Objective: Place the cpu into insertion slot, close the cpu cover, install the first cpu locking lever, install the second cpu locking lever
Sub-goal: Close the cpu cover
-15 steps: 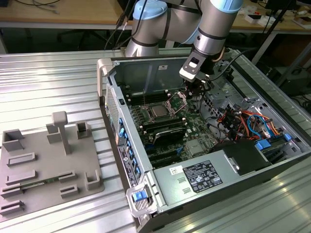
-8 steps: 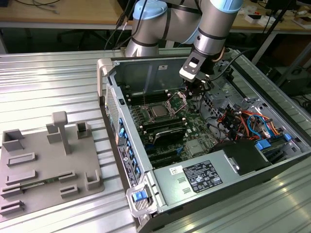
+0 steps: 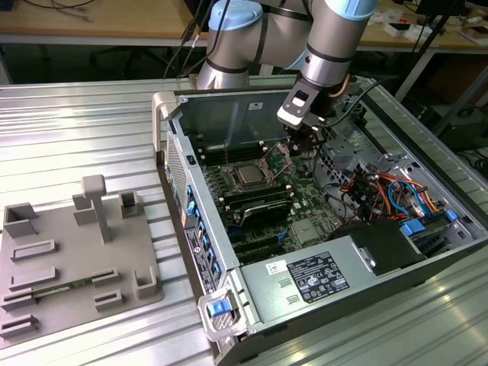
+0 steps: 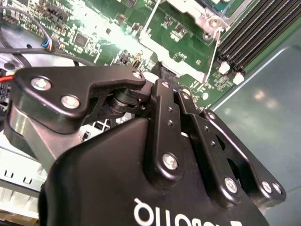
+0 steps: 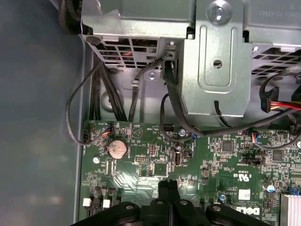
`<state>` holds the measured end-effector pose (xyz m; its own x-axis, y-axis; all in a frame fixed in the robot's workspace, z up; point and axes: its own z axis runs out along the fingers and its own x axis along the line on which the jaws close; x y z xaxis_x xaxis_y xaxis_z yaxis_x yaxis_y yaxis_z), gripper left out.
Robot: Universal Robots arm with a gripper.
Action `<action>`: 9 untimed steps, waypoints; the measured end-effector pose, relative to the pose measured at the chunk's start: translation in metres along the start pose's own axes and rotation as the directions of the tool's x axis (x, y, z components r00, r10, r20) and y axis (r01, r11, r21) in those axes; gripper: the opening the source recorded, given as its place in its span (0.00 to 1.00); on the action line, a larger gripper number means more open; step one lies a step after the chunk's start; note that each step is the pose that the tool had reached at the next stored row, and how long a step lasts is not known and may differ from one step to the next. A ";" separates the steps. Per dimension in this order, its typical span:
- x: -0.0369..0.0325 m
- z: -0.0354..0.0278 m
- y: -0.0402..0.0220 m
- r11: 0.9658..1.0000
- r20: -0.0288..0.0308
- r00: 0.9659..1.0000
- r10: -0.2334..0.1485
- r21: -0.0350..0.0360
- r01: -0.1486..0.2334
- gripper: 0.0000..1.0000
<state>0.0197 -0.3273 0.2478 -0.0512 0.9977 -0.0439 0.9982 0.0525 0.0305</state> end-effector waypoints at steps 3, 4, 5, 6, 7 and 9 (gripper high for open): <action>0.0001 0.0000 -0.0025 1.000 0.000 1.000 0.000 0.000 0.000 0.11; 0.0002 0.0000 -0.0034 1.000 0.000 1.000 0.000 0.000 0.000 0.11; 0.0002 -0.0001 -0.0046 1.000 0.000 1.000 0.000 0.000 0.000 0.11; 0.0003 -0.0002 -0.0058 1.000 0.000 1.000 0.000 0.000 0.000 0.11; 0.0004 -0.0002 -0.0071 1.000 0.000 1.000 0.000 0.000 0.000 0.11; 0.0005 -0.0003 -0.0093 1.000 0.000 1.000 0.000 0.000 0.000 0.11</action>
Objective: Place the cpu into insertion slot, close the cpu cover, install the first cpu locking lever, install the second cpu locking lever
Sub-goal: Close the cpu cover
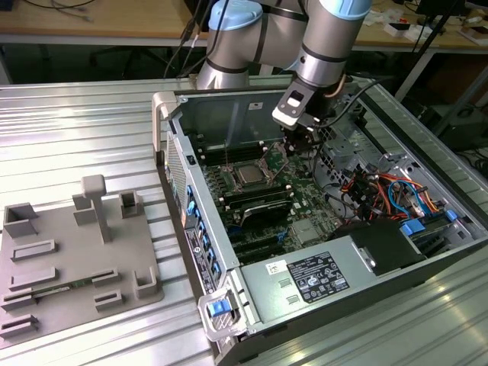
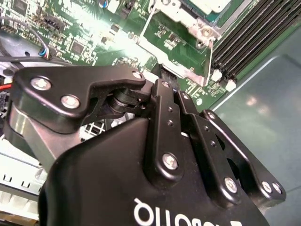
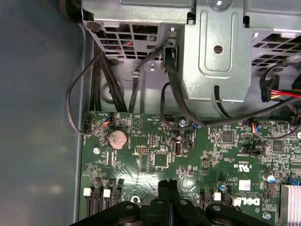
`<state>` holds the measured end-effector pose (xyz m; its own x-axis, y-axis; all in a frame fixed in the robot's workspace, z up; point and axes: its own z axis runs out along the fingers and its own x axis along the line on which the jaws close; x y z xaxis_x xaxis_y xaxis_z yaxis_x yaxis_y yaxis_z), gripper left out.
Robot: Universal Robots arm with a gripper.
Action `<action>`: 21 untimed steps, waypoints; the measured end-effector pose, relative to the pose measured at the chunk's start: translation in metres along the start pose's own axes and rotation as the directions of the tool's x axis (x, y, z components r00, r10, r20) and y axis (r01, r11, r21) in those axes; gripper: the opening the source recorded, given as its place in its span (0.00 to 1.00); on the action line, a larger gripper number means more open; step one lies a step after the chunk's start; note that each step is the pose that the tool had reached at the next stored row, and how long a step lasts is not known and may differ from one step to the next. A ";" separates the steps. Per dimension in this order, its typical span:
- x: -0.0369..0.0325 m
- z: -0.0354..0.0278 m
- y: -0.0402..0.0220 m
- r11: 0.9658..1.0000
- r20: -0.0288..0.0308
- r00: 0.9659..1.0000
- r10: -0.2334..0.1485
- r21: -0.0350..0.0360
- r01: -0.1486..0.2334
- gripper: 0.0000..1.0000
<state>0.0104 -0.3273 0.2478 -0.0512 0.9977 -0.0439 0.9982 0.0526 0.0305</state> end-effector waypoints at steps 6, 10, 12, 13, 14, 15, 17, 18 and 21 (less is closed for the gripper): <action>0.0003 -0.0002 -0.0050 1.000 0.000 1.000 0.000 0.000 0.000 0.11; 0.0005 -0.0002 -0.0081 1.000 0.000 1.000 0.000 0.000 0.000 0.11; 0.0005 -0.0003 -0.0099 1.000 0.000 1.000 0.000 0.000 0.000 0.11; 0.0006 -0.0003 -0.0109 1.000 0.000 1.000 0.000 0.000 0.000 0.11; 0.0007 -0.0004 -0.0131 1.000 0.000 1.000 0.000 0.000 0.000 0.11; 0.0008 -0.0004 -0.0141 1.000 0.000 1.000 0.000 0.000 0.000 0.11; 0.0009 -0.0006 -0.0163 1.000 0.000 1.000 0.000 0.000 0.000 0.11; 0.0009 -0.0006 -0.0170 1.000 0.000 1.000 0.000 0.000 0.000 0.11; 0.0010 -0.0007 -0.0198 1.000 0.000 1.000 0.000 0.000 0.000 0.11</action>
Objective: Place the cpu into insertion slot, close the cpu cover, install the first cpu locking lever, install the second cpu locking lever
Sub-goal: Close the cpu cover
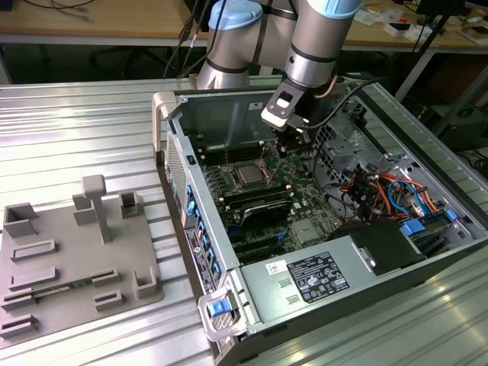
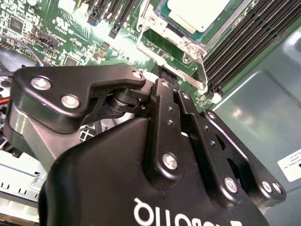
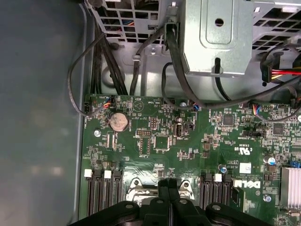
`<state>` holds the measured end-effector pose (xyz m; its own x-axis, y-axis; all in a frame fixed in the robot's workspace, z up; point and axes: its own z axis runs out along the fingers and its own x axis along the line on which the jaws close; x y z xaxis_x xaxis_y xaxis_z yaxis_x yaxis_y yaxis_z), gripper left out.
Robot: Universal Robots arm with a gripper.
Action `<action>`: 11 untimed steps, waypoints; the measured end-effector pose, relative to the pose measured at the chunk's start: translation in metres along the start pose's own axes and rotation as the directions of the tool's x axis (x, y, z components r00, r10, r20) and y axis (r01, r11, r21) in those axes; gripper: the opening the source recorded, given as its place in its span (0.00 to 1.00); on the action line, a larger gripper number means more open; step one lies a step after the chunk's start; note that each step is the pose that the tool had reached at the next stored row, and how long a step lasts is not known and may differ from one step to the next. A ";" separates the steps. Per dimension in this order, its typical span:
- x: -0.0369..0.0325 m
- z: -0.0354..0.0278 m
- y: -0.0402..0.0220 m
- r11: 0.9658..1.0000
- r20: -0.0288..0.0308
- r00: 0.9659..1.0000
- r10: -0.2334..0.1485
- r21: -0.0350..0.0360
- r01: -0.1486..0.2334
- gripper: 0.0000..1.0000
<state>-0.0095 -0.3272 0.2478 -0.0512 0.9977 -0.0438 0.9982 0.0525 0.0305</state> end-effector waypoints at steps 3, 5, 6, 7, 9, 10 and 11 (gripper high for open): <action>0.0002 -0.0001 -0.0042 1.000 0.000 1.000 0.000 0.000 0.000 0.11; 0.0004 -0.0002 -0.0075 1.000 0.000 1.000 0.000 0.000 0.000 0.11; 0.0005 -0.0003 -0.0089 1.000 0.000 1.000 0.000 0.000 0.000 0.11; 0.0005 -0.0003 -0.0099 1.000 0.000 1.000 0.000 0.000 0.000 0.11; 0.0006 -0.0004 -0.0118 1.000 0.000 1.000 0.000 0.000 0.000 0.11; 0.0006 -0.0004 -0.0118 1.000 0.000 1.000 0.000 0.000 0.000 0.11; 0.0006 -0.0004 -0.0119 1.000 0.000 1.000 0.000 0.000 0.000 0.11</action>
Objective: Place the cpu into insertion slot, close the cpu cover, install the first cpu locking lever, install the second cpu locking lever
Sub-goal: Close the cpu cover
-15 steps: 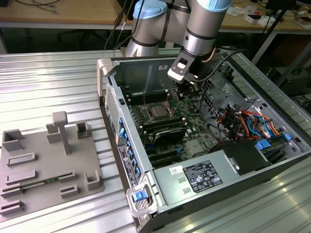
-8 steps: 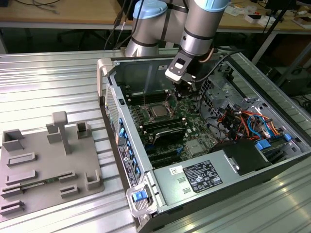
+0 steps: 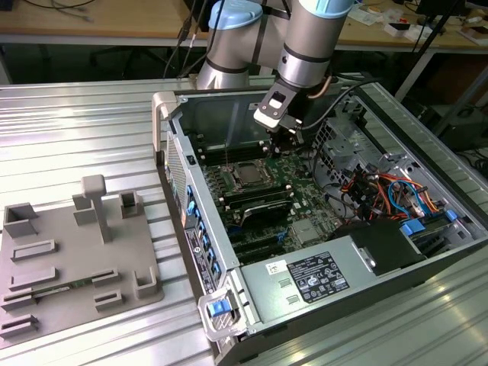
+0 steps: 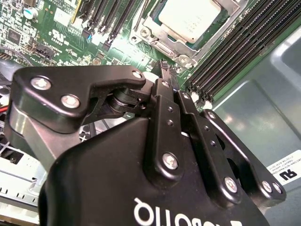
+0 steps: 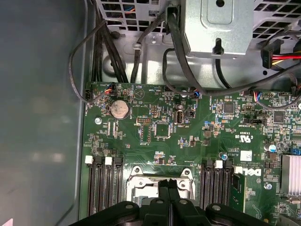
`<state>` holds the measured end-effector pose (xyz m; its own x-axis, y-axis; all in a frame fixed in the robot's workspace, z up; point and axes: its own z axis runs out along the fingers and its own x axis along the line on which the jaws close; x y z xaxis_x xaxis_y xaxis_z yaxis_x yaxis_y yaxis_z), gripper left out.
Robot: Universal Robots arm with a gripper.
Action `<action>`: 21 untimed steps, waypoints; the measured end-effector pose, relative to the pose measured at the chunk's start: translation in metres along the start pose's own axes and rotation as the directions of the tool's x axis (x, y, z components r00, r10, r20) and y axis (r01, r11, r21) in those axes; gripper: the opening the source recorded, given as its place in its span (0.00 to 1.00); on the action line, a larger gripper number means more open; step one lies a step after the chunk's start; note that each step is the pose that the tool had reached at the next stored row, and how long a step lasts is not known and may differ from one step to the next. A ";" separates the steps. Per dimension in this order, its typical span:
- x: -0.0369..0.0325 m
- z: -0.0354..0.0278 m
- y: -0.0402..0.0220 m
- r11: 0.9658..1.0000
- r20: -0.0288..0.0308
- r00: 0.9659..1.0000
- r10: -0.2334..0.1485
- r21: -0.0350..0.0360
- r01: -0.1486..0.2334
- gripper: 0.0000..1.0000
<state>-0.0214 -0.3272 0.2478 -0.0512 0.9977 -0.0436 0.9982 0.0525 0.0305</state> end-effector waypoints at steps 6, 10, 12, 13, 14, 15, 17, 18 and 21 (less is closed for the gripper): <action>0.0000 0.0000 -0.0001 1.000 0.000 1.000 0.000 0.000 0.000 0.11; 0.0002 -0.0001 -0.0058 1.000 0.000 1.000 0.000 0.000 0.000 0.11; 0.0002 -0.0001 -0.0061 1.000 0.000 1.000 0.000 0.000 0.000 0.11; 0.0002 0.0000 -0.0068 1.000 0.000 1.000 0.000 0.000 0.000 0.11; 0.0004 -0.0002 -0.0108 1.000 0.000 1.000 0.000 0.000 0.000 0.11; 0.0007 0.0000 -0.0141 1.000 0.000 1.000 0.000 0.000 0.000 0.11; 0.0009 0.0002 -0.0173 1.000 0.000 1.000 0.000 0.000 0.000 0.11; 0.0009 0.0002 -0.0194 1.000 0.000 1.000 0.000 0.000 0.000 0.11; 0.0012 0.0010 -0.0242 1.000 0.000 1.000 0.000 0.000 0.000 0.11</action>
<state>-0.0455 -0.3274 0.2460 -0.0512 0.9977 -0.0434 0.9982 0.0526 0.0304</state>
